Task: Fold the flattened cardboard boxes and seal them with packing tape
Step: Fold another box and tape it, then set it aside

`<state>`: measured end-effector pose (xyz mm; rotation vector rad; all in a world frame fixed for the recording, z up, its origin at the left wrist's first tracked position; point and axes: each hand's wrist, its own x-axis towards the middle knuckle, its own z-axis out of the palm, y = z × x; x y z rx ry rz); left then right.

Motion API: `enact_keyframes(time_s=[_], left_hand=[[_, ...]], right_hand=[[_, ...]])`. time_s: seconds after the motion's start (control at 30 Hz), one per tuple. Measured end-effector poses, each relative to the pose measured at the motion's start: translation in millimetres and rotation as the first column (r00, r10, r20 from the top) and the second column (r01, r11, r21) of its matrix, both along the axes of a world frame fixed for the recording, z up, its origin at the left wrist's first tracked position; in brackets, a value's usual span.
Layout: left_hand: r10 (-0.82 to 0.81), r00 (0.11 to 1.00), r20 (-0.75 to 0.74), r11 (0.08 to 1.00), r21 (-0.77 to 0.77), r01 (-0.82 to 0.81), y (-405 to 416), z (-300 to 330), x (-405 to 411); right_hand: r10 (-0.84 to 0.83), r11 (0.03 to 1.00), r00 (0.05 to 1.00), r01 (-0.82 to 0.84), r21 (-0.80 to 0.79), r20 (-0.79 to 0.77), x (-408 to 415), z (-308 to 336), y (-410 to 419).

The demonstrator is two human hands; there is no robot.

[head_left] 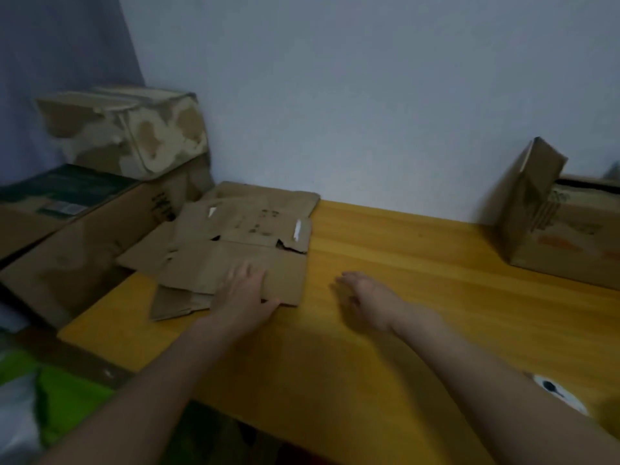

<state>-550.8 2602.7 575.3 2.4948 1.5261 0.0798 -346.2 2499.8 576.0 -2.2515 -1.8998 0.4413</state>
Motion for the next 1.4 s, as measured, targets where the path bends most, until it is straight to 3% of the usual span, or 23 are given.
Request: enact_keyframes(time_s=[0.1,0.17,0.23,0.3,0.37,0.5,0.57,0.6,0.63,0.7,0.73,0.8,0.83,0.87,0.9,0.97,1.07,1.1,1.13,1.2,1.27,1.33,1.4], left_hand=[[0.112,0.992,-0.062,0.993,-0.022,-0.114,18.3,-14.8,-36.7],[0.132,0.988,-0.074,0.990,-0.045,-0.136,27.1,-23.8,-52.0],[0.115,0.989,-0.096,0.993,-0.015,-0.117,32.2,-31.2,-58.4],[0.103,0.989,-0.106,0.994,0.044,-0.099,32.9,-36.6,-60.0],[0.101,0.989,-0.108,0.992,0.080,-0.093,32.7,-40.9,-59.9],[0.101,0.994,-0.038,0.992,0.083,-0.097,29.8,-43.9,-60.1],[0.131,0.972,0.197,0.988,0.051,-0.144,22.7,-37.7,-56.6],[0.180,0.906,0.384,0.979,0.023,-0.204,17.1,-32.9,-53.4],[0.249,0.781,0.572,0.957,-0.019,-0.291,11.1,-27.7,-48.7],[0.420,0.414,0.808,0.873,-0.234,-0.428,-1.5,-16.6,-38.0],[0.530,0.216,0.820,0.809,-0.412,-0.420,-9.7,-9.0,-31.9],[0.735,-0.145,0.663,0.628,-0.745,-0.224,-23.5,3.1,-20.4],[0.819,-0.286,0.497,0.511,-0.859,-0.028,-27.1,7.5,-14.2],[0.877,-0.362,0.317,0.405,-0.891,0.202,-29.5,12.1,-8.5],[0.904,-0.385,0.189,0.344,-0.855,0.389,-31.5,14.4,-3.1],[0.930,-0.350,0.113,0.303,-0.774,0.556,-37.2,10.0,9.1],[0.939,-0.300,0.167,0.318,-0.750,0.579,-46.7,-4.6,28.9],[0.935,-0.269,0.229,0.345,-0.756,0.556,-51.0,-6.1,34.9],[0.921,-0.235,0.310,0.389,-0.758,0.523,-54.7,-7.3,41.5],[0.846,-0.142,0.514,0.530,-0.778,0.338,-63.0,-4.0,54.5],[0.718,-0.005,0.696,0.691,-0.713,0.117,-77.5,7.2,63.8],[0.556,0.088,0.827,0.828,-0.560,0.030,-95.7,21.2,71.7],[0.407,0.119,0.906,0.909,-0.414,0.045,-111.6,30.7,80.5]], right_hand=[[-0.055,0.998,0.979,0.057,0.005,-0.195,-45.3,-1.7,28.3],[-0.151,0.987,0.900,0.161,-0.010,-0.408,-65.2,-2.6,41.1],[-0.263,0.953,0.726,0.297,-0.055,-0.635,-75.7,-4.0,48.9],[-0.371,0.883,0.443,0.440,-0.163,-0.816,-83.5,-6.4,55.6],[-0.437,0.798,0.178,0.529,-0.288,-0.882,-90.0,-10.0,61.4],[-0.442,0.738,0.035,0.583,-0.341,-0.896,-94.6,-17.3,68.6],[-0.413,0.725,-0.058,0.583,-0.367,-0.909,-90.2,-15.2,65.5],[-0.388,0.718,-0.137,0.575,-0.392,-0.911,-86.1,-12.9,62.2],[-0.354,0.713,-0.225,0.562,-0.418,-0.908,-81.0,-9.9,57.8],[-0.284,0.712,-0.344,0.549,-0.437,-0.895,-70.1,-4.5,46.3],[-0.260,0.712,-0.366,0.553,-0.433,-0.894,-64.4,-2.2,39.4],[-0.225,0.717,-0.379,0.560,-0.416,-0.898,-53.5,-0.4,22.9],[-0.216,0.718,-0.382,0.562,-0.412,-0.898,-48.2,-0.6,13.3],[-0.208,0.718,-0.386,0.564,-0.408,-0.899,-42.4,-1.9,3.0],[-0.199,0.719,-0.390,0.566,-0.404,-0.899,-37.0,-4.0,-7.2],[-0.186,0.721,-0.390,0.569,-0.395,-0.902,-28.1,-6.5,-28.8],[-0.185,0.708,-0.370,0.592,-0.385,-0.910,-15.2,-7.1,-58.5],[-0.219,0.689,-0.324,0.617,-0.381,-0.920,-11.3,-5.6,-66.6],[-0.280,0.656,-0.229,0.664,-0.360,-0.932,-6.0,-4.8,-73.7],[-0.442,0.580,0.058,0.780,-0.236,-0.895,6.1,0.2,-85.0],[-0.479,0.572,0.261,0.817,-0.072,-0.838,16.1,16.1,-92.8],[-0.374,0.618,0.384,0.782,0.081,-0.844,19.3,42.0,-98.3],[-0.240,0.647,0.442,0.736,0.197,-0.864,19.7,70.4,-101.2]])
